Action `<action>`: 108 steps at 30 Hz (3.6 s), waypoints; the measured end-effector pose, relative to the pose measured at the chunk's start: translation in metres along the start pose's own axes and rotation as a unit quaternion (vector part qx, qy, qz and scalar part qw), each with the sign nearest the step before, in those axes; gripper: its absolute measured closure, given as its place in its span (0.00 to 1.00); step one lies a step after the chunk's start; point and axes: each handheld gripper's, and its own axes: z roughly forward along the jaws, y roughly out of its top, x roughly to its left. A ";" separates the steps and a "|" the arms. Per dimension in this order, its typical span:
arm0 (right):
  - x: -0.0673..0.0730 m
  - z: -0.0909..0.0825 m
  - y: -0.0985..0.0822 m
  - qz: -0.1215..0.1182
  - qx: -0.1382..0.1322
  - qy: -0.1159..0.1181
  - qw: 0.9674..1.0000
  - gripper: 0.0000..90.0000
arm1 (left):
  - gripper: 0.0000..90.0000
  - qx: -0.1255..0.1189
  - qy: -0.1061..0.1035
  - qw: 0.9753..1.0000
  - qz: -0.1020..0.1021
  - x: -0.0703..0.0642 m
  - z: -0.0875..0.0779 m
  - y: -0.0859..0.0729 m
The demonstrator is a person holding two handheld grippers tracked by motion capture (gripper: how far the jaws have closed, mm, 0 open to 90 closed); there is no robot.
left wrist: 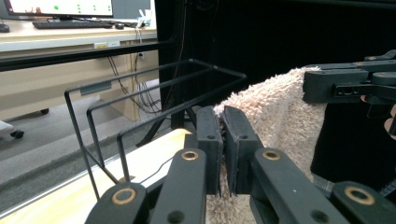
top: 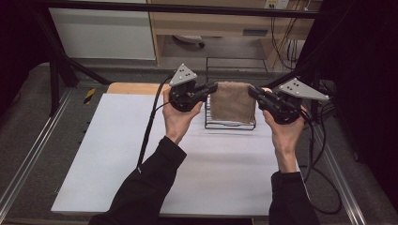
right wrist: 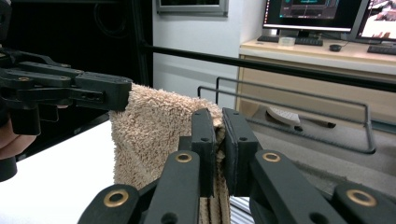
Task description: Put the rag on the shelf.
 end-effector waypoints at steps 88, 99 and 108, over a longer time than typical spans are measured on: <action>-0.077 0.083 0.052 -0.030 -0.026 -0.043 0.998 0.94 | 0.95 -0.011 0.051 0.997 0.056 0.055 0.078 0.064; -0.078 0.082 0.028 -0.028 -0.005 -0.027 0.999 0.94 | 0.95 0.011 0.041 0.997 0.066 0.051 0.077 0.045; -0.077 0.078 0.021 -0.029 0.000 -0.019 0.999 0.93 | 0.95 0.012 0.026 0.997 0.065 0.047 0.071 0.039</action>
